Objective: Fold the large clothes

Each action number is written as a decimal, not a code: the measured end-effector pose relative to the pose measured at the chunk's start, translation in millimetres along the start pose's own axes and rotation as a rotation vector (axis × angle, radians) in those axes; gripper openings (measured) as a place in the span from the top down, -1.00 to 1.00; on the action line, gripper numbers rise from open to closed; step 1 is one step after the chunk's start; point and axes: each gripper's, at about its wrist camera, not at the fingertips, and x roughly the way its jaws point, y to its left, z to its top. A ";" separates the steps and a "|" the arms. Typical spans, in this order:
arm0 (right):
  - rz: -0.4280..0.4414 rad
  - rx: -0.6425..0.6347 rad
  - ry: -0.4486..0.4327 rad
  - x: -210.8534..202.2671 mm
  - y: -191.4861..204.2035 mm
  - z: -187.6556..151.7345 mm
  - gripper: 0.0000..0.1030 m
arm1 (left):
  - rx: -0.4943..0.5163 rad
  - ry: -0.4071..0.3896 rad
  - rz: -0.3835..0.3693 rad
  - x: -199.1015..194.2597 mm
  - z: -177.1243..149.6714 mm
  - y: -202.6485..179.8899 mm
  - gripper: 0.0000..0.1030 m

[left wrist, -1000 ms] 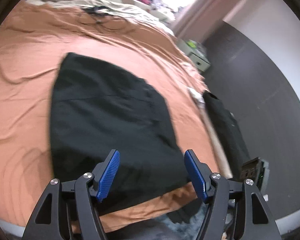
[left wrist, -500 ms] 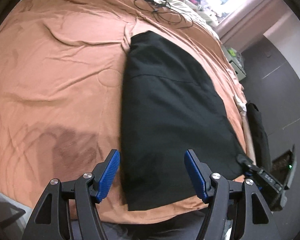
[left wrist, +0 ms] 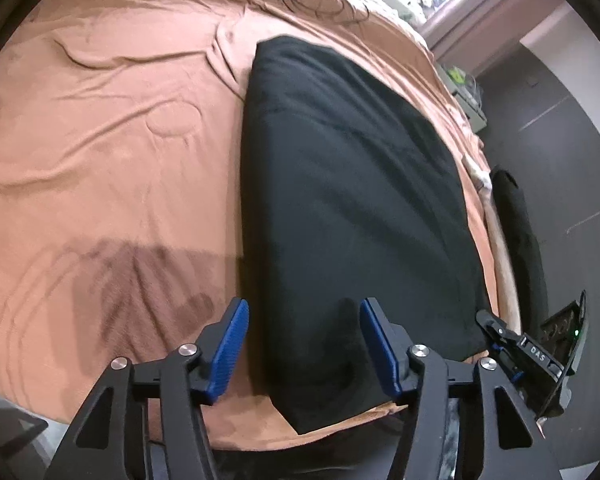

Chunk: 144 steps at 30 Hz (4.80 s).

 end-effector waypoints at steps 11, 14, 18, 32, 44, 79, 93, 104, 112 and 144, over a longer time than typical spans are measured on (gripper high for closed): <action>-0.106 -0.033 0.007 1.2 -7.1 5.5 -0.41 | -0.033 0.039 0.005 10.9 -12.1 3.2 0.09; -0.084 -0.043 0.034 6.4 -9.7 6.8 -0.41 | -0.038 0.035 0.015 11.5 -13.7 0.2 0.09; -0.016 -0.023 0.052 9.1 -15.1 5.8 0.04 | -0.006 0.039 0.045 14.0 -16.5 -4.5 0.09; 0.075 -0.073 0.099 -9.2 6.6 -35.1 0.61 | 0.087 -0.013 0.093 -21.6 -20.6 -6.0 0.61; 0.018 -0.171 0.129 -9.9 18.0 -35.9 -0.44 | 0.114 -0.001 0.107 -28.7 -22.0 6.3 -0.02; 0.199 -0.046 0.227 133.7 26.2 127.0 -0.37 | 0.020 -0.005 0.028 79.8 152.5 26.0 -0.21; 0.137 -0.149 0.145 112.7 68.5 127.9 0.73 | -0.022 -0.061 0.041 69.7 165.6 13.7 0.52; 0.205 -0.236 0.039 33.3 119.1 108.1 0.77 | 0.016 -0.240 -0.011 -31.0 135.0 -20.9 0.65; 0.263 -0.283 -0.047 -32.4 147.6 84.9 0.78 | 0.051 -0.366 -0.064 -97.9 98.6 -54.5 0.67; 0.104 -0.418 -0.453 -354.9 109.4 116.8 0.78 | 0.266 -0.420 -0.307 -169.3 -5.1 -322.9 0.70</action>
